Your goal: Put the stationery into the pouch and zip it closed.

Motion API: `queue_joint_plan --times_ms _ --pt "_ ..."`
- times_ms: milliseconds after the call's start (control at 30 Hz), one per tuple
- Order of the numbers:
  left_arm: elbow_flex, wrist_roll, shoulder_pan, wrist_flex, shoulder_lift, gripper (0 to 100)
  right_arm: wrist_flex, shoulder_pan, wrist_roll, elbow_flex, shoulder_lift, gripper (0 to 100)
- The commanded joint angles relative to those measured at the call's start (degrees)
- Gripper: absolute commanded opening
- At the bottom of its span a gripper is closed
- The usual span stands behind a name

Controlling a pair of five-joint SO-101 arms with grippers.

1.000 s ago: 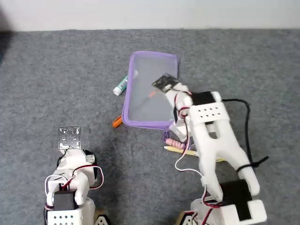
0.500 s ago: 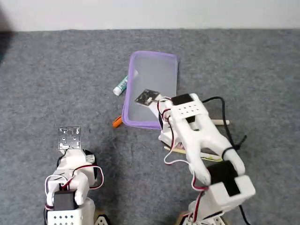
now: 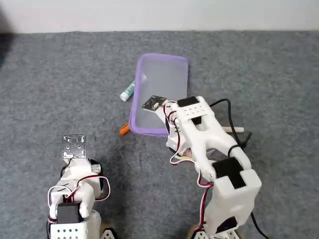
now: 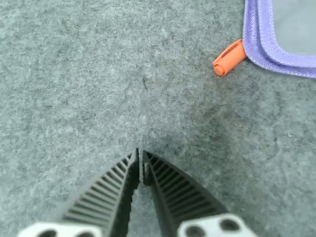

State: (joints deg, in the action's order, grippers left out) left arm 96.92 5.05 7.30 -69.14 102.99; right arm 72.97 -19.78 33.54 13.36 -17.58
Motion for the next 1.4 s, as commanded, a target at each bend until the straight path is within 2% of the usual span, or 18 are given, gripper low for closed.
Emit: queue_joint_plan --times_ms 0,133,333,633,767,933,1367 --pt "-0.5 -0.4 0.5 1.2 0.7 1 -0.3 0.0 0.6 -2.3 -2.0 11.1" --pt "-0.5 -0.4 0.5 1.2 0.7 1 0.1 0.1 0.6 -3.3 -2.1 0.4" --pt "-0.5 -0.4 0.5 1.2 0.7 1 3.3 0.0 0.6 -3.3 2.2 0.9" --pt "-0.5 -0.4 0.5 1.2 0.7 1 8.0 0.0 0.2 -3.3 20.6 0.9" --pt "-0.5 -0.4 0.5 1.2 0.7 1 7.4 0.0 0.0 -3.3 30.8 0.9" --pt "-0.5 -0.4 0.5 1.2 0.7 1 4.6 -0.3 -4.4 -3.0 41.5 0.9" --pt "-0.5 -0.4 0.5 1.2 0.7 1 3.5 -0.2 -5.0 -3.6 44.7 0.9"
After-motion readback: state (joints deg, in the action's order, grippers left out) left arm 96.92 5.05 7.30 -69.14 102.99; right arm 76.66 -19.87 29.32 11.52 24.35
